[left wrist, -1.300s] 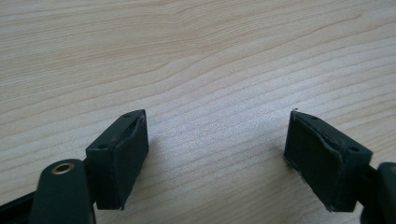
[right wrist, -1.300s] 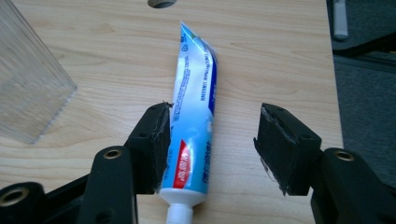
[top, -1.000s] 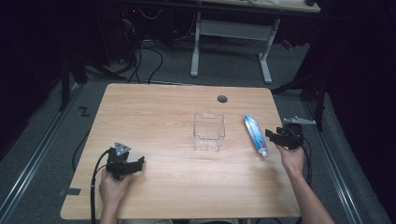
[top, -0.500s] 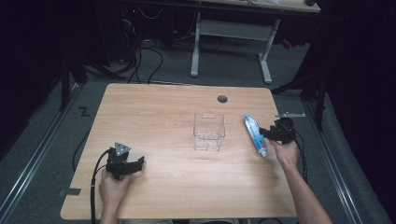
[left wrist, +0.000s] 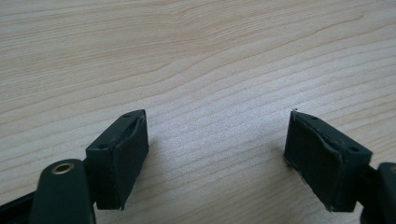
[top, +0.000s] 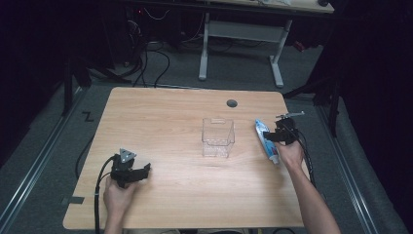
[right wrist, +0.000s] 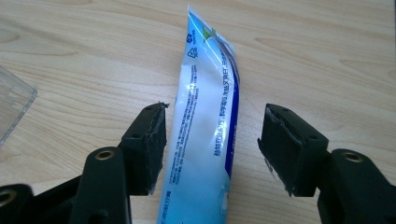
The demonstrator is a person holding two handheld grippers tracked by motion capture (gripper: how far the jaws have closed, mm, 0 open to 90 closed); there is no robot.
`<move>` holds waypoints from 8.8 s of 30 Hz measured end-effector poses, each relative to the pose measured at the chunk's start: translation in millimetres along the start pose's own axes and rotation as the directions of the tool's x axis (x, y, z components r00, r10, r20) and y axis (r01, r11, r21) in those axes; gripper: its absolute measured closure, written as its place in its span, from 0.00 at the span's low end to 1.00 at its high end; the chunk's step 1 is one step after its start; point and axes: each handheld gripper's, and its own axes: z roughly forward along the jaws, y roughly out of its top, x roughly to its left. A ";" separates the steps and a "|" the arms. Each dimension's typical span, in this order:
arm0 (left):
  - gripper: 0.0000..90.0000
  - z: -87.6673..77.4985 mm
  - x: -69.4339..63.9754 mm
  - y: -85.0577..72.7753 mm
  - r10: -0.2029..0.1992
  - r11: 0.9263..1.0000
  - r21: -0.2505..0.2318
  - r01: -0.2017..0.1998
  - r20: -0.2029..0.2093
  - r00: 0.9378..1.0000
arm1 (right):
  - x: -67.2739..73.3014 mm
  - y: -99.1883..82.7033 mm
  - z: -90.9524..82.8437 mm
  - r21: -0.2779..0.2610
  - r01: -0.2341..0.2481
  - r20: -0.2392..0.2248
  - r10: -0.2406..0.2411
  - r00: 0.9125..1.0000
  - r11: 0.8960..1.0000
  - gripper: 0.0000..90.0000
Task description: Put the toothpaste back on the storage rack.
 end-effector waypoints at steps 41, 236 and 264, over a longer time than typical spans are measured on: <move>0.24 -0.4 -0.3 -0.5 0.000 1.000 0.000 0.000 0.000 1.000 | 30.2 18.8 43.9 0.231 0.102 0.066 -0.120 0.991 0.968 0.74; 0.24 -0.1 0.6 -0.2 -0.003 1.000 0.000 0.003 -0.006 1.000 | 147.9 82.5 -43.1 -0.307 0.211 -0.263 -0.296 0.918 0.928 0.77; 0.24 0.0 0.6 -0.2 -0.004 1.000 0.000 0.004 -0.005 1.000 | 144.3 66.2 -32.1 -0.254 0.211 -0.274 -0.279 0.920 0.944 0.76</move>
